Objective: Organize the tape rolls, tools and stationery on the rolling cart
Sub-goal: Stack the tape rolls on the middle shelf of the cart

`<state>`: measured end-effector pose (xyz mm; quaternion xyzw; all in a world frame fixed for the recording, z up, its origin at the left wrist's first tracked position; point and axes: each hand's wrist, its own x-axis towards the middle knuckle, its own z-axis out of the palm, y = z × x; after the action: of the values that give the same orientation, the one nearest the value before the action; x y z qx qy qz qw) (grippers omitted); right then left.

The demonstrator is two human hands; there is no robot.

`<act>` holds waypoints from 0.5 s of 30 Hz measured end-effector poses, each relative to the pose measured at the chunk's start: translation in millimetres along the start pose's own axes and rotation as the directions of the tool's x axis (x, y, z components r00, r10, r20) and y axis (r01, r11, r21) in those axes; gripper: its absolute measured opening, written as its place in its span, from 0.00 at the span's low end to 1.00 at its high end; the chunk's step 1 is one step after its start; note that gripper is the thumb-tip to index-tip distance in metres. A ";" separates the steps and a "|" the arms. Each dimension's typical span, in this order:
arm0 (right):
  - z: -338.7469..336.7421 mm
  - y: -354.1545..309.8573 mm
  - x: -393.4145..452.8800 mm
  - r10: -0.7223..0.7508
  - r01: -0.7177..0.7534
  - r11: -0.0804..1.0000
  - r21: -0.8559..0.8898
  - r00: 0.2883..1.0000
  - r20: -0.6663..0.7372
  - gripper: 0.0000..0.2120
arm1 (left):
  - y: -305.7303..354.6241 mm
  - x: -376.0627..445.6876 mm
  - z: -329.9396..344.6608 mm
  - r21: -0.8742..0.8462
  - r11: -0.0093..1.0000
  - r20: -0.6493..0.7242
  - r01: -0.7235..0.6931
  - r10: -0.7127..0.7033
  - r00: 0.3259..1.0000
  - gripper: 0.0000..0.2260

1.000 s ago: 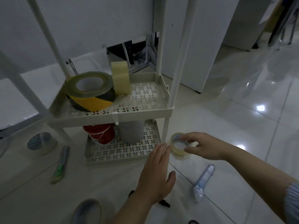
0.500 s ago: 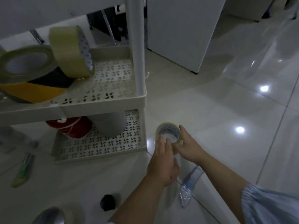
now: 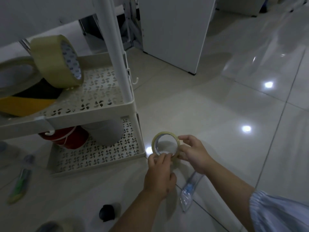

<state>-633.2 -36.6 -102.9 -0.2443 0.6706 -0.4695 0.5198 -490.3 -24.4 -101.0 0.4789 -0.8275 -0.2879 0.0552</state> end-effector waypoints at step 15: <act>14.8 -39.0 -96.8 -0.058 0.145 0.905 -0.399 0.973 0.222 0.13 | 1.8 -85.9 -20.6 -0.305 0.949 -0.070 -0.080 0.062 0.996 0.27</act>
<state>-592.8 19.6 -23.5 -0.4302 0.6838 -0.3162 0.4973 -438.2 38.4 -67.1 0.4428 -0.7871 -0.3969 0.1639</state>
